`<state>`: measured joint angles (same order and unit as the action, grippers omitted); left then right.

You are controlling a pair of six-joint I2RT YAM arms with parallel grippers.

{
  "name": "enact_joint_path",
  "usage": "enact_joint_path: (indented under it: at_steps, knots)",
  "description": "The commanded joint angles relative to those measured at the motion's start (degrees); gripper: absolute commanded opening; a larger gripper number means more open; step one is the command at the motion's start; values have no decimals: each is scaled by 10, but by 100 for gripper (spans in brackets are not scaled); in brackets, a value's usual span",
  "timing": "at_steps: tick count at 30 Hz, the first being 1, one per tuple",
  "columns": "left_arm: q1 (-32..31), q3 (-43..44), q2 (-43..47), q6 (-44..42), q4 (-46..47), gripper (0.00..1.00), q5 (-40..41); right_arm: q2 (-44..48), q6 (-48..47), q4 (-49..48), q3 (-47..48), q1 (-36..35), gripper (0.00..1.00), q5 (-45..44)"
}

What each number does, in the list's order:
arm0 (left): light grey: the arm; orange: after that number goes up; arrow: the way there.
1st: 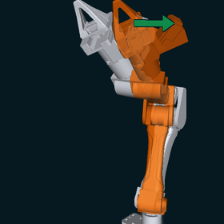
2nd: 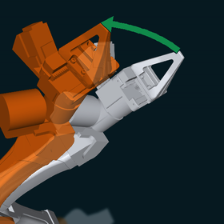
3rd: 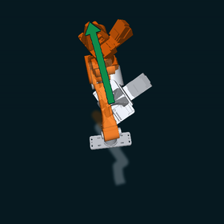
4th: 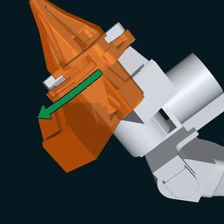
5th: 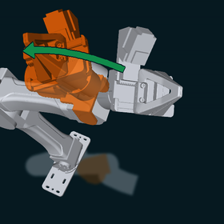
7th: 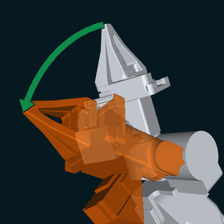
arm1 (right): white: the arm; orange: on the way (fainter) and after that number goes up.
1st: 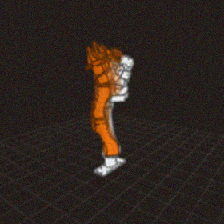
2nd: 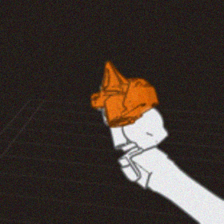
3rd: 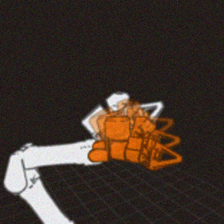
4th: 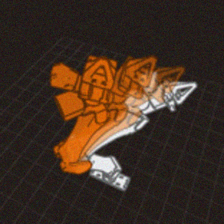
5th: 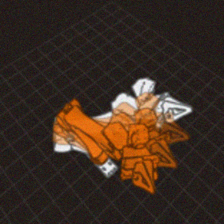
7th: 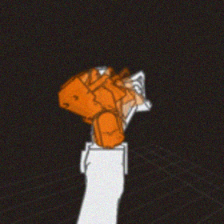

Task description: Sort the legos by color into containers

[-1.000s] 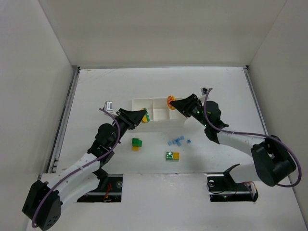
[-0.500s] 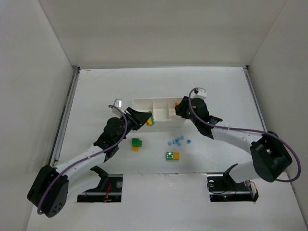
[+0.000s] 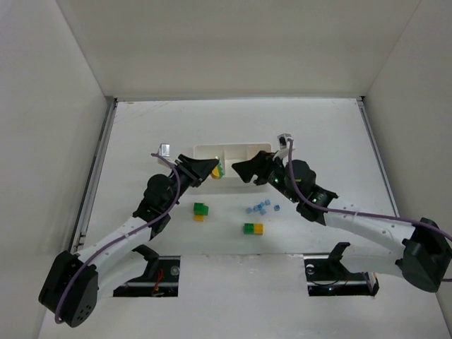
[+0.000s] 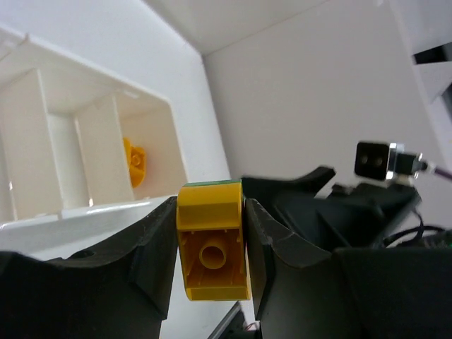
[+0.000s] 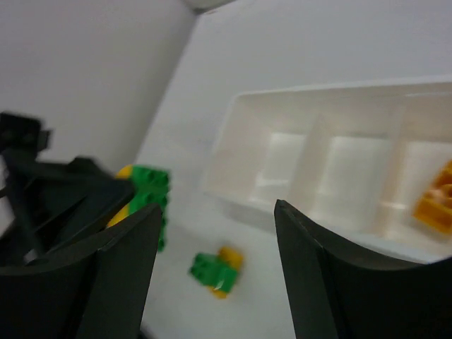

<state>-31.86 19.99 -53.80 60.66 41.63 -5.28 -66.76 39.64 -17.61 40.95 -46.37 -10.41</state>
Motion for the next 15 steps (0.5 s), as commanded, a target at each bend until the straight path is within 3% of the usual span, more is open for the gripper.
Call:
enact_joint_path:
  at_steps: [1, 10, 15]
  knots:
    - [17, -17, 25, 29, 107, 21, -22, 15, 67, -150, -35, -39, 73, 96]
    - [20, -42, 37, 94, 180, 21, -36, -49, 180, -332, -54, -43, 78, 201]
    - [11, -48, 43, 112, 192, 21, -30, -76, 218, -377, -53, -28, 71, 226]
